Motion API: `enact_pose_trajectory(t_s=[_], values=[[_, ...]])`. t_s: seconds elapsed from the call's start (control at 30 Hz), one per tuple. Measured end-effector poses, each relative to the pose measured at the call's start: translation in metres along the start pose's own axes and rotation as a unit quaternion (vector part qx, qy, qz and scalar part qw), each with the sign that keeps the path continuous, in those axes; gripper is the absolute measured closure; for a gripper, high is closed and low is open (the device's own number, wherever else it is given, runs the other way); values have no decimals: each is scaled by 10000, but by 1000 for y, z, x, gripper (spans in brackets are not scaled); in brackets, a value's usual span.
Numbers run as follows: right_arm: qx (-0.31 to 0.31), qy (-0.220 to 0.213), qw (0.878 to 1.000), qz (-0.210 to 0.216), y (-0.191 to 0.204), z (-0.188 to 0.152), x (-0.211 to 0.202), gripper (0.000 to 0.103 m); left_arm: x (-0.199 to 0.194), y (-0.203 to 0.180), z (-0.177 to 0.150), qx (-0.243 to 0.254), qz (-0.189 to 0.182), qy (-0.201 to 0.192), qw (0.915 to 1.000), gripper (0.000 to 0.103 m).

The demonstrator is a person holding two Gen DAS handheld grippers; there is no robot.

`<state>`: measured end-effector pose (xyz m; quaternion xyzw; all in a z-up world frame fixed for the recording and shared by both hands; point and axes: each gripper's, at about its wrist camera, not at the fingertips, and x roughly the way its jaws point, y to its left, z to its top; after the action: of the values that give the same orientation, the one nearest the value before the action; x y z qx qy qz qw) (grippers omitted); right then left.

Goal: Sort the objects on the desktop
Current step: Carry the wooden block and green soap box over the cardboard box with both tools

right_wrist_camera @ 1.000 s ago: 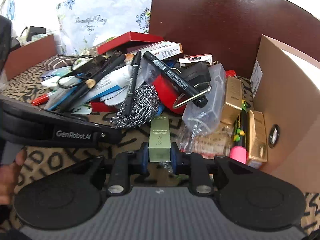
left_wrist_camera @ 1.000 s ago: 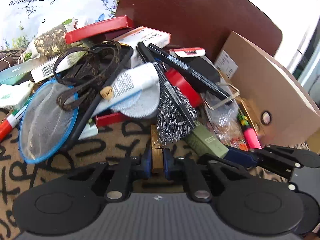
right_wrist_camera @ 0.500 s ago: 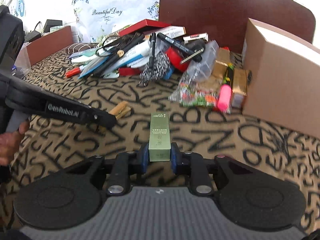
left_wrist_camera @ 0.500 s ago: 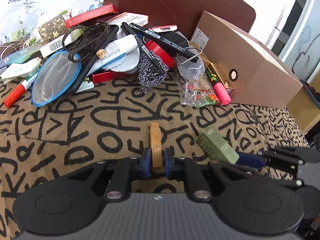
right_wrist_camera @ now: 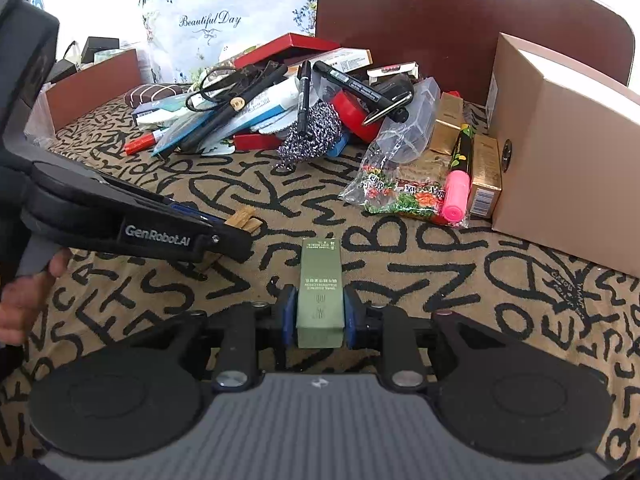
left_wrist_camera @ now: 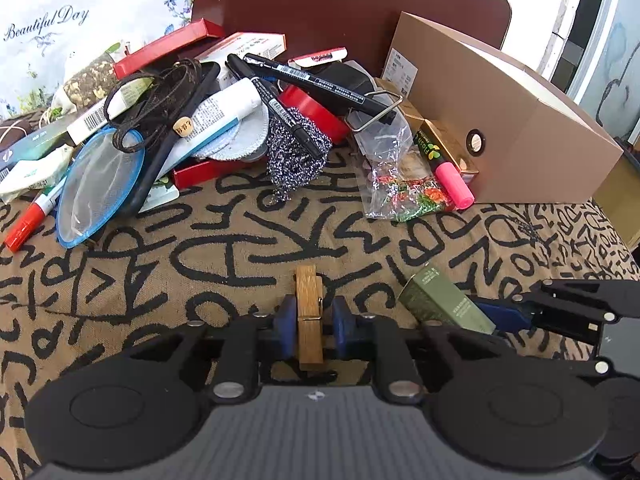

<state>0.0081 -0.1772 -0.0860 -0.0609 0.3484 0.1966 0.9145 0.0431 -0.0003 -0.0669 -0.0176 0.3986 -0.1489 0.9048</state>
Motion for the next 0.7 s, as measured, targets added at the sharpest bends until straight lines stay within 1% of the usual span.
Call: enact_pose_trajectory(t_s=[0.07, 0.1, 0.27, 0.37, 0.47, 0.57, 0.7], values=[[-19, -3, 10000, -2, 0, 0, 1, 80, 0, -4, 0, 137, 72, -5, 9999, 85], [-27, -4, 10000, -1, 0, 0, 1, 81, 0, -5, 0, 174, 92, -1, 9998, 91], [73, -88, 9999, 58, -3, 0, -10, 81, -8, -7, 3, 22, -31, -31, 10000, 91], [127, -241, 9996, 44, -9, 2, -22, 81, -19, -14, 9, 10, -194, -135, 9997, 91], [157, -457, 9988, 4, -19, 9, -39, 81, -33, -27, 23, 97, -424, -328, 9985, 91], [165, -747, 9970, -97, -34, 20, -60, 81, -42, -43, 42, 150, -722, -468, 9962, 91], [113, -1096, 9932, -387, -59, 36, -89, 81, -52, -71, 73, 251, -1101, -684, 9912, 91]])
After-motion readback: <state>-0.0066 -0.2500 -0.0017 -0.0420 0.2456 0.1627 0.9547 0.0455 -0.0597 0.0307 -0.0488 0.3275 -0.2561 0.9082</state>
